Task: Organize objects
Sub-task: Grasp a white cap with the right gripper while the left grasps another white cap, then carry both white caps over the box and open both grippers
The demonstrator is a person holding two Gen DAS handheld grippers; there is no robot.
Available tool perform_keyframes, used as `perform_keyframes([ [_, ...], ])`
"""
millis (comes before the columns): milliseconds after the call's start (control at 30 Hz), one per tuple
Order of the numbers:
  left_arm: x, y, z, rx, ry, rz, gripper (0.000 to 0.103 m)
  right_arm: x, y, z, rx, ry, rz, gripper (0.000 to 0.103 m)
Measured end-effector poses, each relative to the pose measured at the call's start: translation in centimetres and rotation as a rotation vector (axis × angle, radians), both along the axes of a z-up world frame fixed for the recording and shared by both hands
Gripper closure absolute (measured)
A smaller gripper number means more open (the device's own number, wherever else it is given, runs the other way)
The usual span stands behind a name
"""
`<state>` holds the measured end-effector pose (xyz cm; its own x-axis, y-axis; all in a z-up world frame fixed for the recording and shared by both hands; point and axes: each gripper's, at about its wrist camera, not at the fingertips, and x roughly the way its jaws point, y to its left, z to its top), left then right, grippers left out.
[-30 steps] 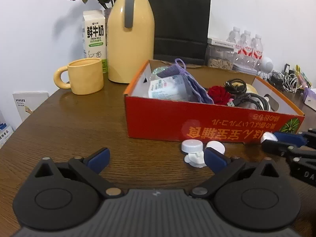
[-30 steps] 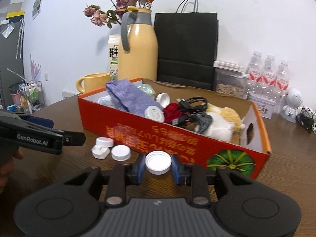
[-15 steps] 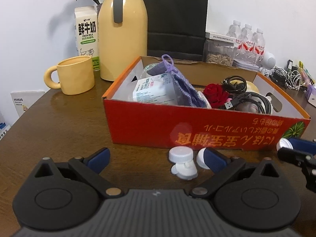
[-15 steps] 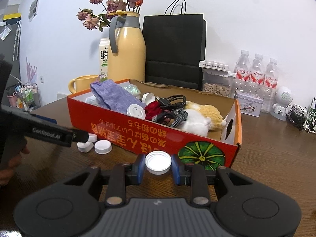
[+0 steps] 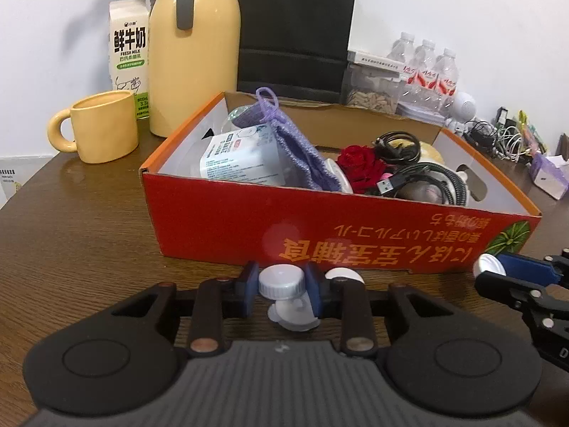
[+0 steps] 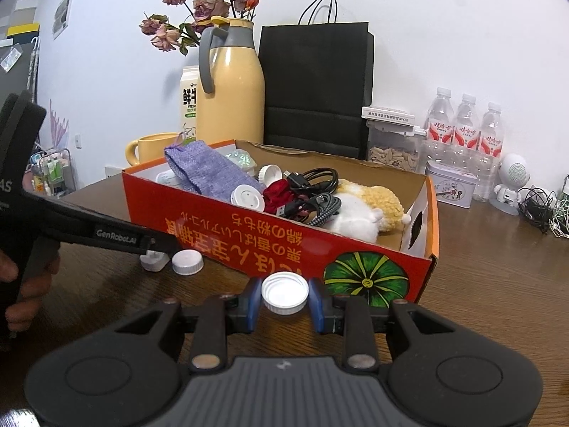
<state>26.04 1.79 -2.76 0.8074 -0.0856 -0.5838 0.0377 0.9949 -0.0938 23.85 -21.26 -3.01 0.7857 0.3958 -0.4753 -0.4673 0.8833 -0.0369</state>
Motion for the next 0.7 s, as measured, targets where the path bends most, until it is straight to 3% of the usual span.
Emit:
perform_keyframes([
  [367,-1.8,0.5,1.1,-0.011,-0.092,0.018,0.073,-0.4,0.1,0.1,-0.004,-0.026,0.004,0.076],
  [700,-4.5,-0.8,5.1,0.006,-0.283,-0.020,0.073,-0.7,0.0,2.2,0.040,-0.078,-0.003,0.076],
])
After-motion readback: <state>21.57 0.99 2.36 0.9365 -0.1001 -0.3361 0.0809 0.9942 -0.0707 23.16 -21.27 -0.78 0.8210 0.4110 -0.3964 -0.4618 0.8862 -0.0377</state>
